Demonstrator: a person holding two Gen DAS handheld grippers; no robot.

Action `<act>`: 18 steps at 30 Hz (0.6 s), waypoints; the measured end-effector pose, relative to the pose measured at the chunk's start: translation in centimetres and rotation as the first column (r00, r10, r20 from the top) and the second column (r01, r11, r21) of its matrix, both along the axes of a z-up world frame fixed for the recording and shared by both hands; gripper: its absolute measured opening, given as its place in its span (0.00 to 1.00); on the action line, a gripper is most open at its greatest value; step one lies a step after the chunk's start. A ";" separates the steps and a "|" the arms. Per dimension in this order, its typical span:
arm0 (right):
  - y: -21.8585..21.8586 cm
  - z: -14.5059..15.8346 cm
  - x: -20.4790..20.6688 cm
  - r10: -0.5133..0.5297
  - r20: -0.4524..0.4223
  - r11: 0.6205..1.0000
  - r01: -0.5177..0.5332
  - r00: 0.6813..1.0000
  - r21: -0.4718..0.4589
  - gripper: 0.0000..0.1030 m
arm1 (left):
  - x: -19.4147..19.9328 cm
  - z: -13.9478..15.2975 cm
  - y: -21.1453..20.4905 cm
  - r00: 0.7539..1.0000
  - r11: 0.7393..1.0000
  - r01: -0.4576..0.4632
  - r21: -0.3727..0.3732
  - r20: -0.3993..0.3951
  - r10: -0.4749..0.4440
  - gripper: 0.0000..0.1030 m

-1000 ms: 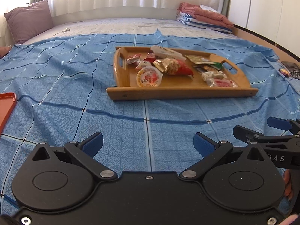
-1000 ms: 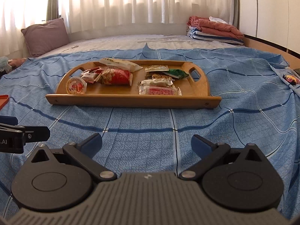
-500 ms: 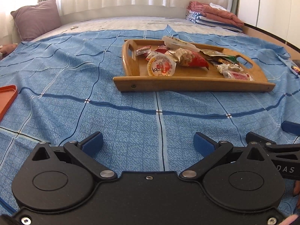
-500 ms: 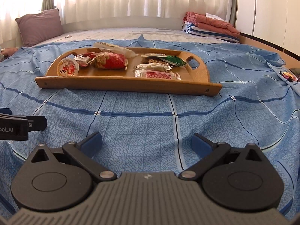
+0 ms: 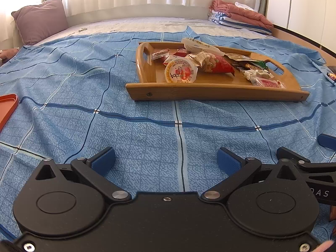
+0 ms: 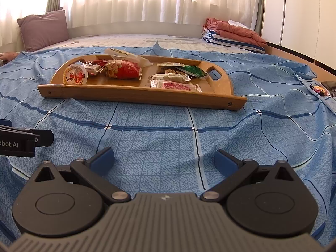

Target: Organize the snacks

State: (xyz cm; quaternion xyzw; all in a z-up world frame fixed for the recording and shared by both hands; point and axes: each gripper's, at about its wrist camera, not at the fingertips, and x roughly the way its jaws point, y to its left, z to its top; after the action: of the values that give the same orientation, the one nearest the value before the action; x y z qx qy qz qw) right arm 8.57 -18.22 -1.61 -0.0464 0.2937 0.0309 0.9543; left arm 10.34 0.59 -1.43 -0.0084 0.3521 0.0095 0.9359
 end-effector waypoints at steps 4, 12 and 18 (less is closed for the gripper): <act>0.0 0.0 0.0 -0.001 0.002 1.000 0.001 1.000 0.001 1.00 | -0.2 0.0 -0.1 1.000 1.000 0.003 0.010 0.006 -0.003 1.00; -0.2 -0.1 0.0 -0.004 0.007 1.000 0.004 1.000 0.006 1.00 | -0.2 -0.1 -0.1 1.000 1.000 0.004 0.008 0.005 -0.004 1.00; -0.2 -0.2 0.1 -0.005 0.008 1.000 0.005 1.000 0.008 1.00 | -0.1 -0.2 -0.1 1.000 1.000 0.005 0.012 0.004 -0.005 1.00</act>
State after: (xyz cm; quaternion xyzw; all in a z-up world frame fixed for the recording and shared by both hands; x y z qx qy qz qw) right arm 8.66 -18.46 -1.80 -0.0421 0.2900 0.0297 0.9556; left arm 10.22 0.51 -1.58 -0.0020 0.3501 0.0091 0.9367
